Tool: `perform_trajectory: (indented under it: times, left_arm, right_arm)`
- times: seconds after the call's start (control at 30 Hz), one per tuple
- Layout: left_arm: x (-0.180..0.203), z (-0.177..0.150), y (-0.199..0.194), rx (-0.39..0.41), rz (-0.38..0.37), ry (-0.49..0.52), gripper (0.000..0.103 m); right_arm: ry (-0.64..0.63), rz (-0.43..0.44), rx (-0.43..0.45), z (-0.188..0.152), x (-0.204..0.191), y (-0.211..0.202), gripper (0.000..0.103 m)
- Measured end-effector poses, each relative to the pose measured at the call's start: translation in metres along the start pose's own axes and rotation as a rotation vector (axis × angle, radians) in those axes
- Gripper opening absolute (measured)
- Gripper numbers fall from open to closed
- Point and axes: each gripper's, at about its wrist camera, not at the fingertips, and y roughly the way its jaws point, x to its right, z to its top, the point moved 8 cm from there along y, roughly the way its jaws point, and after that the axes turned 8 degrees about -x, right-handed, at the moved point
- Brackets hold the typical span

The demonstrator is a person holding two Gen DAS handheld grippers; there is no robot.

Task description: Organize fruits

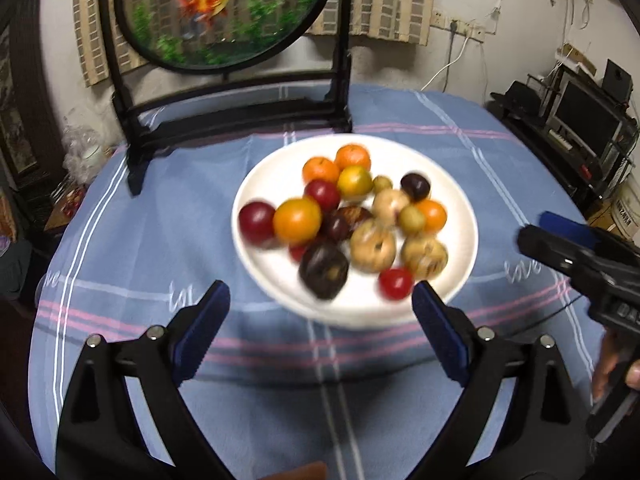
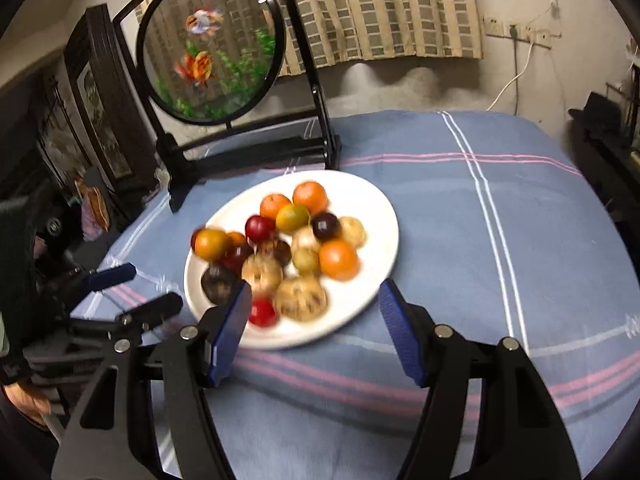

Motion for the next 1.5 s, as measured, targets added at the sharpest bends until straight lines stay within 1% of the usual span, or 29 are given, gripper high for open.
perform_trajectory:
  times: [0.13, 0.17, 0.27, 0.37, 0.4, 0.43, 0.47, 0.5, 0.53, 0.6, 0.7, 0.77, 1.03, 1.17, 1.5]
  left_arm:
    - [-0.005, -0.027, -0.009, -0.008, 0.001, -0.018, 0.095]
    - [-0.006, -0.034, -0.012, -0.008, 0.007, -0.020, 0.095]
    - [-0.009, -0.051, -0.022, -0.002, 0.060, -0.007, 0.095]
    - [-0.013, -0.062, -0.033, 0.007, 0.068, -0.014, 0.095]
    - [-0.014, -0.066, -0.037, 0.010, 0.064, -0.023, 0.095]
    - [-0.014, -0.069, -0.041, 0.014, 0.059, -0.030, 0.096]
    - [-0.014, -0.071, -0.043, 0.017, 0.057, -0.032, 0.097]
    - [-0.014, -0.074, -0.047, 0.022, 0.059, -0.034, 0.097]
    - [-0.014, -0.077, -0.050, 0.026, 0.061, -0.035, 0.097]
    - [-0.012, -0.082, -0.054, 0.031, 0.057, -0.035, 0.098]
    - [-0.011, -0.087, -0.057, 0.034, 0.068, -0.038, 0.099]
    - [-0.010, -0.089, -0.058, 0.033, 0.061, -0.042, 0.099]
    - [-0.009, -0.093, -0.055, 0.031, 0.066, -0.043, 0.101]
    - [-0.010, -0.094, -0.055, 0.046, 0.091, -0.045, 0.101]
    - [-0.012, -0.103, -0.049, 0.020, 0.079, -0.051, 0.101]
  right_arm:
    - [-0.051, -0.096, 0.006, -0.026, -0.008, -0.014, 0.067]
    - [-0.055, -0.107, 0.009, -0.030, -0.010, -0.017, 0.067]
    - [-0.058, -0.136, 0.013, -0.047, -0.015, -0.025, 0.074]
    - [-0.079, -0.204, 0.025, -0.058, -0.017, -0.030, 0.076]
    - [-0.090, -0.221, 0.025, -0.061, -0.018, -0.031, 0.078]
    - [-0.093, -0.242, 0.020, -0.066, -0.019, -0.032, 0.083]
    - [-0.088, -0.249, 0.019, -0.070, -0.018, -0.032, 0.088]
    - [-0.079, -0.254, 0.023, -0.073, -0.018, -0.034, 0.094]
    - [-0.075, -0.261, 0.032, -0.075, -0.017, -0.035, 0.097]
    - [-0.069, -0.297, 0.048, -0.079, -0.015, -0.040, 0.097]
    - [-0.045, -0.339, 0.041, -0.082, -0.009, -0.042, 0.098]
    - [-0.029, -0.337, 0.039, -0.084, -0.007, -0.042, 0.100]
    - [-0.032, -0.325, 0.008, -0.092, -0.005, -0.038, 0.100]
    - [-0.038, -0.319, 0.000, -0.094, -0.007, -0.035, 0.100]
    - [-0.041, -0.313, -0.027, -0.103, -0.007, -0.031, 0.100]
